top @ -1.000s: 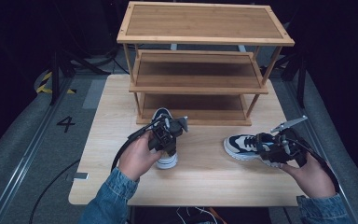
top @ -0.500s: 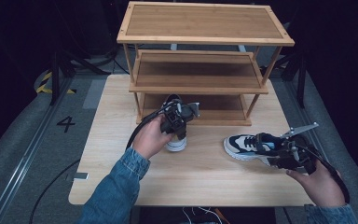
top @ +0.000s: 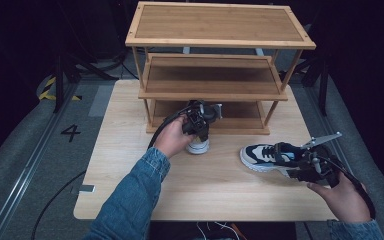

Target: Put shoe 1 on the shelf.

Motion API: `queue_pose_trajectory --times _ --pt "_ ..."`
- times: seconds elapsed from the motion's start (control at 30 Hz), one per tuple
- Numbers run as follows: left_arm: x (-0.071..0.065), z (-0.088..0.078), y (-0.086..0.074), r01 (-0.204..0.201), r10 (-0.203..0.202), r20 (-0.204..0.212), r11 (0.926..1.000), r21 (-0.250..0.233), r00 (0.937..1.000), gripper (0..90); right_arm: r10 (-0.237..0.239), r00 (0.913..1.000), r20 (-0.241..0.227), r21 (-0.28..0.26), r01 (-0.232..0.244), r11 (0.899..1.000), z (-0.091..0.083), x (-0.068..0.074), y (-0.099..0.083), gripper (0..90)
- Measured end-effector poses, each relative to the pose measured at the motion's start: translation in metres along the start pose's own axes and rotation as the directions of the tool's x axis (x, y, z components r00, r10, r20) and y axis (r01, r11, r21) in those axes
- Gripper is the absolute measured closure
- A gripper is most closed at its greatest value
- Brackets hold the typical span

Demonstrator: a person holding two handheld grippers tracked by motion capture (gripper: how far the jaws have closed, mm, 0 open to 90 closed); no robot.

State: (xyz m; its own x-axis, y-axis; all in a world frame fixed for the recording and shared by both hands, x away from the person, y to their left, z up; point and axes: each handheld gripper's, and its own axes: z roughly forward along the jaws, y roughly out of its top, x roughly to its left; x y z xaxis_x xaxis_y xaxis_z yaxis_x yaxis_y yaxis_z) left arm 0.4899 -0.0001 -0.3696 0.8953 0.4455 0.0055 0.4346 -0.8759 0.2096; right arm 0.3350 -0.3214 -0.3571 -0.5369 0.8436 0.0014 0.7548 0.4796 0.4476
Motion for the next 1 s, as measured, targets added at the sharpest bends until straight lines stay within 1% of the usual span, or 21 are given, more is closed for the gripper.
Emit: queue_pose_trajectory --times 0.03,0.07,0.1,0.17,0.23,0.33,0.4,0.47,0.5,0.53,0.57,0.6,0.63,0.67,0.7,0.73,0.83,0.93,0.97,1.0 --pt "0.002 0.003 0.002 -0.003 0.003 0.002 1.0000 0.001 1.0000 70.8 -0.002 1.0000 0.000 0.002 0.002 1.000 0.000 0.000 0.001 47.7" --pt "0.002 0.006 0.003 0.009 -0.009 0.001 1.0000 0.000 1.0000 70.6 -0.003 1.0000 -0.004 0.002 0.003 1.000 0.001 0.001 0.002 47.6" --pt "0.003 0.008 0.005 -0.002 0.002 -0.004 1.0000 0.004 1.0000 70.5 -0.006 1.0000 -0.004 0.001 0.006 1.000 0.002 0.002 0.002 47.5" --pt "0.004 0.012 0.007 0.001 -0.001 0.006 0.9999 0.015 1.0000 70.4 -0.014 0.9999 -0.008 0.001 0.014 1.000 0.003 0.003 0.004 47.5" --pt "0.006 0.013 0.008 -0.023 0.023 0.018 0.9996 0.016 0.9996 70.1 -0.019 0.9998 -0.008 -0.001 0.019 1.000 0.003 0.004 0.006 47.5" --pt "0.006 0.013 0.008 -0.027 0.027 0.011 0.9995 0.016 0.9996 69.8 -0.028 0.9996 -0.010 -0.001 0.028 1.000 0.003 0.004 0.007 47.5" --pt "0.006 0.014 0.008 -0.029 0.029 0.010 0.9994 0.019 0.9995 69.3 -0.026 0.9996 -0.012 -0.002 0.026 1.000 0.003 0.005 0.008 47.5" --pt "0.005 0.015 0.007 -0.025 0.025 -0.008 0.9995 0.021 0.9997 68.5 -0.026 0.9996 -0.015 -0.001 0.026 1.000 0.005 0.005 0.008 47.2" --pt "0.003 0.014 0.007 -0.018 0.018 -0.028 0.9995 0.026 0.9994 67.0 -0.029 0.9995 -0.015 0.000 0.029 1.000 0.005 0.005 0.008 47.2" --pt "0.003 0.012 0.008 -0.028 0.029 -0.046 0.9994 0.018 0.9985 63.9 -0.030 0.9994 -0.016 0.001 0.030 1.000 0.005 0.005 0.009 47.2" --pt "0.001 0.011 0.007 0.001 -0.001 -0.037 1.0000 0.006 0.9993 59.4 -0.031 0.9994 -0.016 0.002 0.031 1.000 0.005 0.006 0.009 47.2" --pt "0.001 0.008 0.007 0.002 -0.002 -0.041 1.0000 -0.001 0.9992 56.5 -0.033 0.9993 -0.016 0.001 0.033 0.999 0.005 0.006 0.009 47.1" --pt "0.001 0.004 0.007 -0.012 0.011 -0.057 0.9999 -0.012 0.9983 54.4 -0.034 0.9993 -0.016 0.000 0.034 0.999 0.005 0.007 0.009 47.1" --pt "0.000 0.001 0.007 -0.010 0.009 -0.070 0.9998 -0.015 0.9975 52.0 -0.034 0.9993 -0.015 0.000 0.034 0.999 0.004 0.007 0.009 47.1" --pt "-0.001 -0.002 0.006 -0.009 0.006 -0.077 0.9993 -0.035 0.9970 49.2 -0.034 0.9993 -0.015 -0.001 0.034 0.999 0.004 0.007 0.009 47.1" --pt "-0.002 -0.007 0.006 -0.011 0.008 -0.077 0.9989 -0.045 0.9970 46.9 -0.033 0.9993 -0.015 -0.002 0.033 0.999 0.004 0.007 0.009 47.0" --pt "-0.006 -0.015 0.005 -0.033 0.029 -0.085 0.9983 -0.048 0.9960 44.1 -0.033 0.9993 -0.016 0.000 0.033 0.999 0.005 0.007 0.009 46.8" --pt "-0.010 -0.026 0.002 -0.029 0.023 -0.087 0.9976 -0.063 0.9959 45.0 -0.038 0.9991 -0.019 0.002 0.038 0.999 0.006 0.007 0.009 46.8" --pt "-0.010 -0.026 0.002 -0.029 0.023 -0.087 0.9976 -0.063 0.9959 45.0 -0.038 0.9991 -0.019 0.002 0.038 0.999 0.006 0.007 0.009 46.8" --pt "-0.013 -0.035 -0.002 -0.028 0.020 -0.088 0.9957 -0.088 0.9959 45.6 -0.034 0.9992 -0.021 0.003 0.034 0.999 0.006 0.007 0.009 46.7"
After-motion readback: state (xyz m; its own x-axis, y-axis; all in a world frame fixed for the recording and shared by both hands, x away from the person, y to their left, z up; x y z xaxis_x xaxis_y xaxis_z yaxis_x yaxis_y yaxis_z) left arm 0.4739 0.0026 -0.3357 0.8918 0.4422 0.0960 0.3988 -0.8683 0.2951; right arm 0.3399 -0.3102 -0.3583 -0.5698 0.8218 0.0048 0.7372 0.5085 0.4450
